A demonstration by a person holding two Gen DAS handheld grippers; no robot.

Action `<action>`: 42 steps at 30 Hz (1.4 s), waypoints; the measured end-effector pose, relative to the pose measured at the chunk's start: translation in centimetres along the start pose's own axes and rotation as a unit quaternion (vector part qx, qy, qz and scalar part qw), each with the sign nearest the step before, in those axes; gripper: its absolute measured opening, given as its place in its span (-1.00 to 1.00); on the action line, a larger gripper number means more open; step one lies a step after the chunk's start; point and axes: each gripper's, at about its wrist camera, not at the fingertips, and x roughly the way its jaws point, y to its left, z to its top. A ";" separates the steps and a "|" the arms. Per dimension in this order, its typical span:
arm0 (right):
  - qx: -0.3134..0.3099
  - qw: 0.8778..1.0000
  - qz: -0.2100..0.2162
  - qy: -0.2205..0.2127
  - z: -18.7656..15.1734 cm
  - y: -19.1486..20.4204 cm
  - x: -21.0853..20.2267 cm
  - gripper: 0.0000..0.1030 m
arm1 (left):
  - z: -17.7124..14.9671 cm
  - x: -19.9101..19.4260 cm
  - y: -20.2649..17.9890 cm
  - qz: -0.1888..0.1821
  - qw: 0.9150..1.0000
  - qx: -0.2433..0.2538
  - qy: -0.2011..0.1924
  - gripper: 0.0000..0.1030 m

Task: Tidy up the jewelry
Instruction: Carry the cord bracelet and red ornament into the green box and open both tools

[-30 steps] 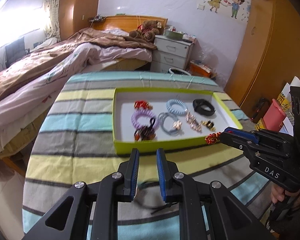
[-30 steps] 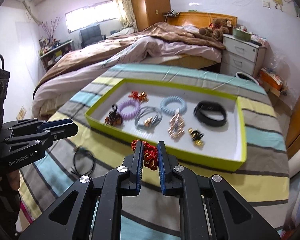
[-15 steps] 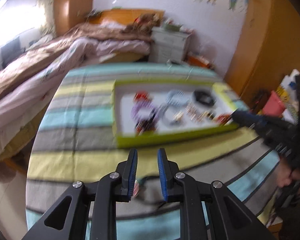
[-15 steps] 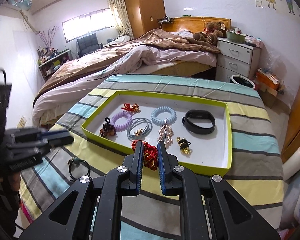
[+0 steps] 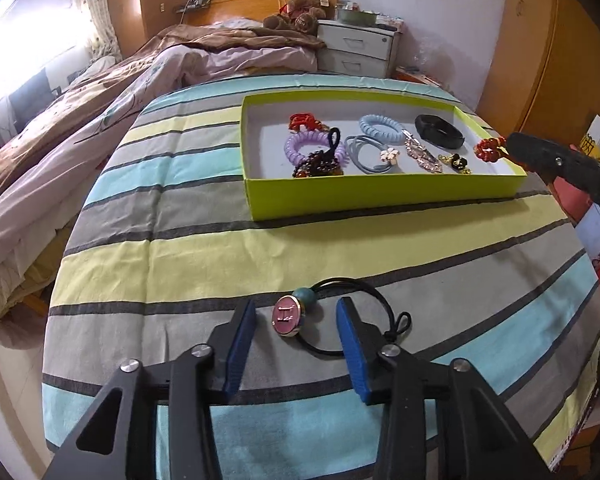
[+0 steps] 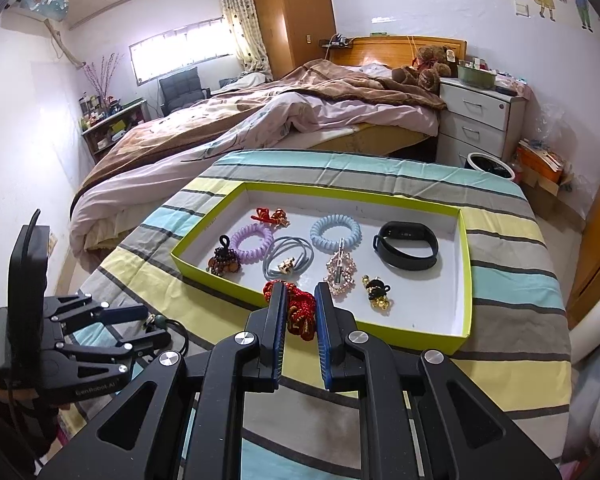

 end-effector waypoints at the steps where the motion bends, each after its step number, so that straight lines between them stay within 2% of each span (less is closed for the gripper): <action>1: 0.000 1.000 0.000 0.000 0.0 0.0 0.0 -0.72 | 0.1 0.0 0.0 0.004 1.000 -0.002 0.000 -0.50; 4: -0.001 1.000 -0.002 0.001 0.0 0.0 -0.1 -0.72 | 0.2 0.0 0.0 0.008 1.000 0.000 -0.001 -0.69; 8: 0.001 1.000 -0.002 -0.001 0.1 0.0 -0.2 -0.72 | 0.3 -0.3 0.1 0.004 1.000 -0.003 -0.007 -0.69; 13: 0.003 1.000 -0.007 -0.009 0.5 -0.2 -0.6 -0.72 | 1.4 -1.9 -0.3 -0.005 0.999 0.005 -0.034 -0.69; 19: 0.009 1.000 -0.017 -0.022 1.7 -1.1 -1.0 -0.72 | 4.6 -3.7 -0.7 -0.025 0.997 0.003 -0.071 -0.69; 23: 0.010 0.999 -0.027 -0.023 2.6 -1.9 -0.5 -0.72 | 6.9 -3.8 -1.2 -0.026 0.996 0.007 -0.091 -0.69; 28: 0.020 0.999 -0.045 -0.009 2.8 -3.4 1.0 -0.72 | 9.6 -2.0 -1.7 -0.038 0.995 0.011 -0.089 -0.69; 33: 0.033 0.997 -0.063 0.010 2.9 -5.3 2.9 -0.72 | 11.3 1.0 -1.6 -0.040 0.997 -0.006 -0.068 -0.69; 42: 0.030 0.995 -0.081 0.043 2.3 -6.8 5.2 -0.72 | 11.8 4.2 -2.0 -0.043 0.998 -0.010 -0.041 -0.69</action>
